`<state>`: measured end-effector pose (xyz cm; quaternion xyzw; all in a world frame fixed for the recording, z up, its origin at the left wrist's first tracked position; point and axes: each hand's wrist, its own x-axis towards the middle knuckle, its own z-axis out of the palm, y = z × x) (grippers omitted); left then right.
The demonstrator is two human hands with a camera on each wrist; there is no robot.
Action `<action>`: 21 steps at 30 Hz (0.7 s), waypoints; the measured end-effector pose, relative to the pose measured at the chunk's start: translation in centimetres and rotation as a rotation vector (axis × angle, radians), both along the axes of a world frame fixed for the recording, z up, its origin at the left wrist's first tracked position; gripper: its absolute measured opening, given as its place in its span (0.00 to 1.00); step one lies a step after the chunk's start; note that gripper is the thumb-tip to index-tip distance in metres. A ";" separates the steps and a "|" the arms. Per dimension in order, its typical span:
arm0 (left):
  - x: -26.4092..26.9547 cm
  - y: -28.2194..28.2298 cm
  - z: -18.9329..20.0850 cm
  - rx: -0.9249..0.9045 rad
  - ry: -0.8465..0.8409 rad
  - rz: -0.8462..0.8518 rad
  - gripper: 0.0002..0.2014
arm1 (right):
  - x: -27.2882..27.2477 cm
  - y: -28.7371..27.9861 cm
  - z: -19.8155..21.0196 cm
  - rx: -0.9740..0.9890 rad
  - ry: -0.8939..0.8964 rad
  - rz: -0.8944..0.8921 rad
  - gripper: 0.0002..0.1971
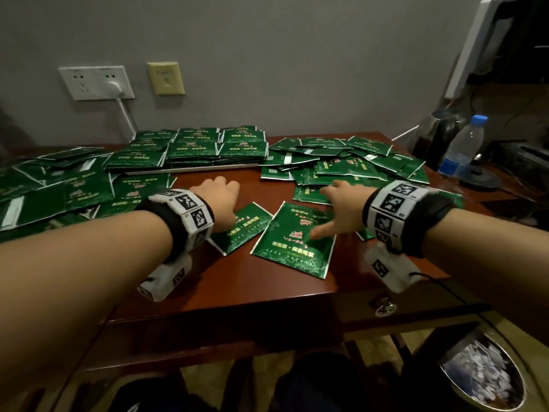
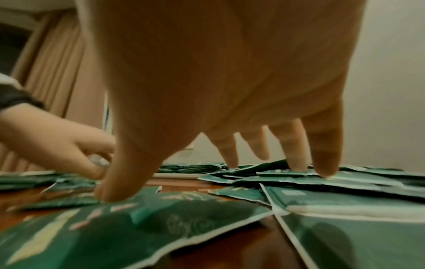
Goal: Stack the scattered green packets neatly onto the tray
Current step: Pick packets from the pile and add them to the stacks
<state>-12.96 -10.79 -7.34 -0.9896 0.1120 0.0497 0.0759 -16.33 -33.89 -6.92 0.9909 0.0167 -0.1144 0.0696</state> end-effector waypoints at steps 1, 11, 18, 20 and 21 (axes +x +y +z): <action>0.0 0.2 -0.3 0.011 0.005 0.020 0.24 | -0.1 0.3 -0.2 -0.015 0.005 0.029 0.58; -1.2 -0.8 -2.7 -0.092 0.129 -0.009 0.39 | -0.7 4.4 -2.2 -0.052 0.094 0.217 0.65; 0.0 3.0 -2.2 -0.194 0.178 -0.036 0.42 | -0.8 4.4 -0.6 0.071 -0.210 0.271 0.41; 0.3 3.7 -2.0 -0.193 0.203 -0.056 0.42 | -0.3 3.9 0.0 0.208 -0.222 0.199 0.41; 0.4 4.0 -2.0 -0.189 0.212 -0.065 0.42 | 0.1 3.7 0.2 0.246 -0.202 0.173 0.43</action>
